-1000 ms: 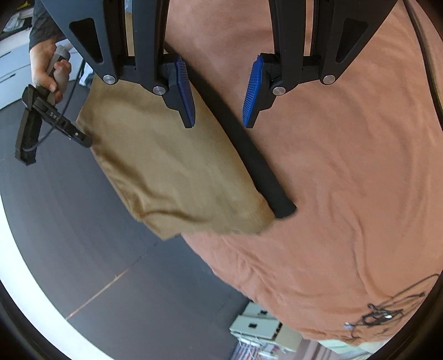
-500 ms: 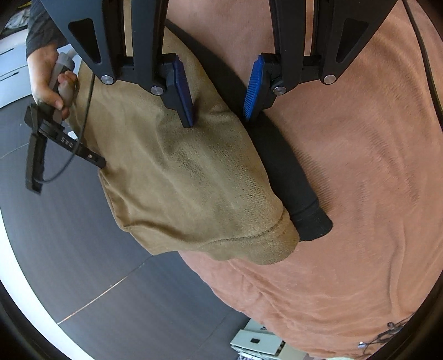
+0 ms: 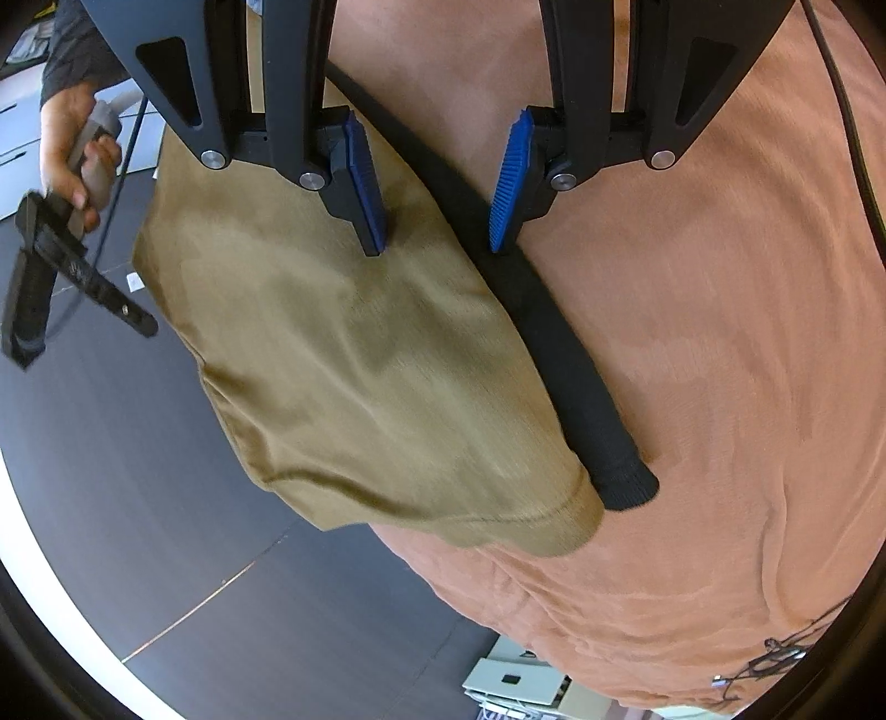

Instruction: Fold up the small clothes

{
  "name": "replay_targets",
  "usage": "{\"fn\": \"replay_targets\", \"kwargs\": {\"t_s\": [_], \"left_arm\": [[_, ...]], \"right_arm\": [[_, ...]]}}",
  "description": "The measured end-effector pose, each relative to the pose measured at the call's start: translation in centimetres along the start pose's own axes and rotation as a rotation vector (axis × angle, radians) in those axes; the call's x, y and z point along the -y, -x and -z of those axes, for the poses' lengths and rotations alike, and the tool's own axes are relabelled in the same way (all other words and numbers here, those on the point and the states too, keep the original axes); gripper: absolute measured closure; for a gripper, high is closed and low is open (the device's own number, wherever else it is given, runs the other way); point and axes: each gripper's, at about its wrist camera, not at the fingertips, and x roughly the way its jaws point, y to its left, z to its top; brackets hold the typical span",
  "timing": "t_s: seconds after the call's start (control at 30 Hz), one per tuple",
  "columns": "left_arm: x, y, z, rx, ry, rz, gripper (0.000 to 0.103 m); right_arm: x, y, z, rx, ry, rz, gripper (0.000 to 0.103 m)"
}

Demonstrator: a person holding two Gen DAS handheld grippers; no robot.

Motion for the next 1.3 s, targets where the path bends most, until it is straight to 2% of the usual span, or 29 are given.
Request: {"fn": "replay_targets", "kwargs": {"t_s": [0.13, 0.23, 0.43, 0.5, 0.6, 0.77, 0.8, 0.83, 0.9, 0.97, 1.07, 1.17, 1.23, 1.3], "left_arm": [[0.9, 0.2, 1.1, -0.013, 0.01, -0.006, 0.063], [1.9, 0.2, 2.1, -0.026, 0.002, -0.009, 0.063], [3.8, -0.6, 4.8, -0.073, -0.009, -0.004, 0.061], [4.1, -0.5, 5.6, -0.083, -0.013, -0.008, 0.061], [4.7, 0.3, 6.6, -0.091, -0.017, -0.012, 0.061], [6.1, 4.3, 8.4, -0.036, -0.064, -0.03, 0.061], [6.3, 5.4, 8.8, -0.021, -0.071, -0.03, 0.061], [6.5, 6.4, 9.2, -0.007, -0.08, -0.032, 0.061], [7.0, 8.5, 10.0, 0.023, -0.102, -0.047, 0.057], [7.3, 10.9, 11.0, 0.063, -0.109, -0.049, 0.037], [7.8, 14.6, 12.7, 0.129, -0.124, -0.042, 0.017], [8.6, 17.3, 14.4, 0.184, -0.155, -0.054, 0.005], [8.9, 18.7, 15.4, 0.212, -0.172, -0.067, 0.002], [9.2, 20.3, 16.5, 0.245, -0.191, -0.083, 0.001]], "right_arm": [[0.5, 1.0, 2.6, -0.019, 0.036, -0.038, 0.078], [1.8, 0.0, 3.7, -0.053, 0.015, 0.002, 0.079], [3.3, -0.1, 5.0, -0.082, -0.054, 0.159, 0.081], [3.2, 0.6, 5.3, -0.079, -0.072, 0.149, 0.081], [2.8, 2.8, 6.0, -0.058, -0.079, 0.138, 0.081], [1.5, 8.7, 8.7, -0.008, -0.071, 0.104, 0.077], [1.4, 9.7, 9.2, 0.0, -0.073, 0.095, 0.069], [1.2, 11.1, 10.3, 0.011, -0.075, 0.089, 0.05], [0.5, 13.4, 11.4, 0.045, -0.07, 0.084, 0.029], [-0.2, 15.6, 12.6, 0.067, -0.07, 0.057, 0.028], [-1.4, 18.6, 14.8, 0.101, -0.059, 0.05, 0.019], [-2.2, 21.8, 16.9, 0.137, -0.053, 0.039, 0.01], [-2.8, 23.7, 18.7, 0.16, -0.034, 0.022, 0.0], [-3.0, 24.7, 19.7, 0.175, -0.027, 0.006, 0.0]]}}
